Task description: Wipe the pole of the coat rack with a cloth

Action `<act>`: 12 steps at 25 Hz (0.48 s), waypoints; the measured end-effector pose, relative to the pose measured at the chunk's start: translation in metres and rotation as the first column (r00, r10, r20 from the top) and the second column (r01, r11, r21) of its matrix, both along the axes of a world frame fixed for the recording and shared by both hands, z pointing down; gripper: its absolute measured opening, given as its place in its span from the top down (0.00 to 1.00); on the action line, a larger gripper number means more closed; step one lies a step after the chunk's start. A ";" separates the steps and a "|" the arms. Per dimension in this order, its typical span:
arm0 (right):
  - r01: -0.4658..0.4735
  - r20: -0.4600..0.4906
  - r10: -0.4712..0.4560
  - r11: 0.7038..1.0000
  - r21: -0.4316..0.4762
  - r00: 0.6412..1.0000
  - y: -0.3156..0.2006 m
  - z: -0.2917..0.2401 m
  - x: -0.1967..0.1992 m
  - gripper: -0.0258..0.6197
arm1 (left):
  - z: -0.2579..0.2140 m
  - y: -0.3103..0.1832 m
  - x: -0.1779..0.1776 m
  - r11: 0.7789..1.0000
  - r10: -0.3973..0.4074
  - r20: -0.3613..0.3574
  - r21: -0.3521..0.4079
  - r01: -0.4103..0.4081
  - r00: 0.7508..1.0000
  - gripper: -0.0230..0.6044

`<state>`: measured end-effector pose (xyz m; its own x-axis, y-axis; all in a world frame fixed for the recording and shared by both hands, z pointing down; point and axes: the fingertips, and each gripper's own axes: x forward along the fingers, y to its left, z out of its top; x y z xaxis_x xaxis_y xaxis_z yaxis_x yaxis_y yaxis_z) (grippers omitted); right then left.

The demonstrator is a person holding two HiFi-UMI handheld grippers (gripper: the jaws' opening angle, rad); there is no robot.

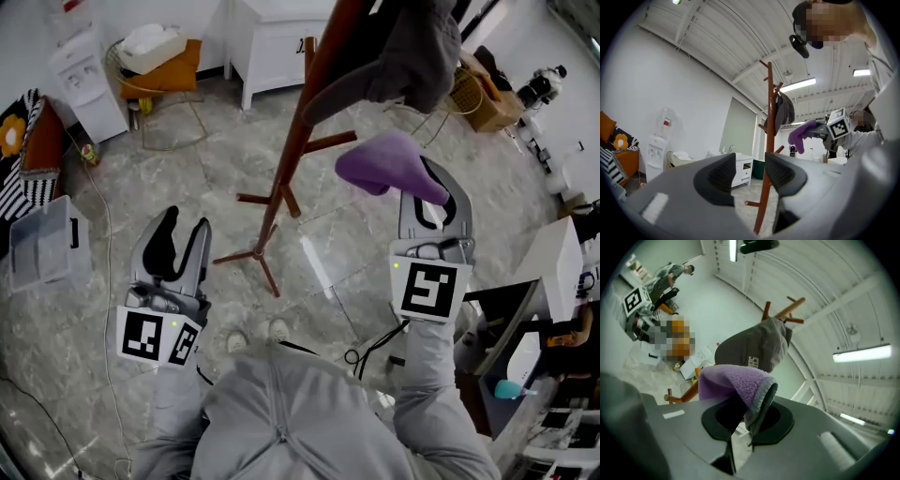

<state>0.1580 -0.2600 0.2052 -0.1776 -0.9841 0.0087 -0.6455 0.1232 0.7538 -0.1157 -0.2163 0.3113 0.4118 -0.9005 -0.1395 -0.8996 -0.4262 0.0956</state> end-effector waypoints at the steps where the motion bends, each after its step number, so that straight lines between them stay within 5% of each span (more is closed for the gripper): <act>1: -0.016 -0.061 0.018 0.999 0.028 0.998 -0.003 -0.007 -0.008 0.90 | 0.000 0.001 -0.003 1.000 -0.006 -0.003 0.002 0.006 1.000 0.64; 7: 0.051 -0.280 0.027 0.962 0.269 0.960 -0.046 -0.011 -0.057 0.90 | 0.001 0.004 -0.018 0.999 -0.040 -0.018 0.000 0.040 0.999 0.64; 10: 0.059 -0.379 0.027 0.975 0.215 0.925 -0.062 0.006 -0.069 0.90 | 0.005 0.004 -0.029 0.998 -0.064 -0.025 -0.011 0.064 0.998 0.64; 12: 0.059 -0.508 0.014 0.990 0.128 0.861 -0.071 0.033 -0.078 0.90 | 0.008 0.005 -0.033 0.997 -0.076 -0.030 -0.018 0.076 0.997 0.64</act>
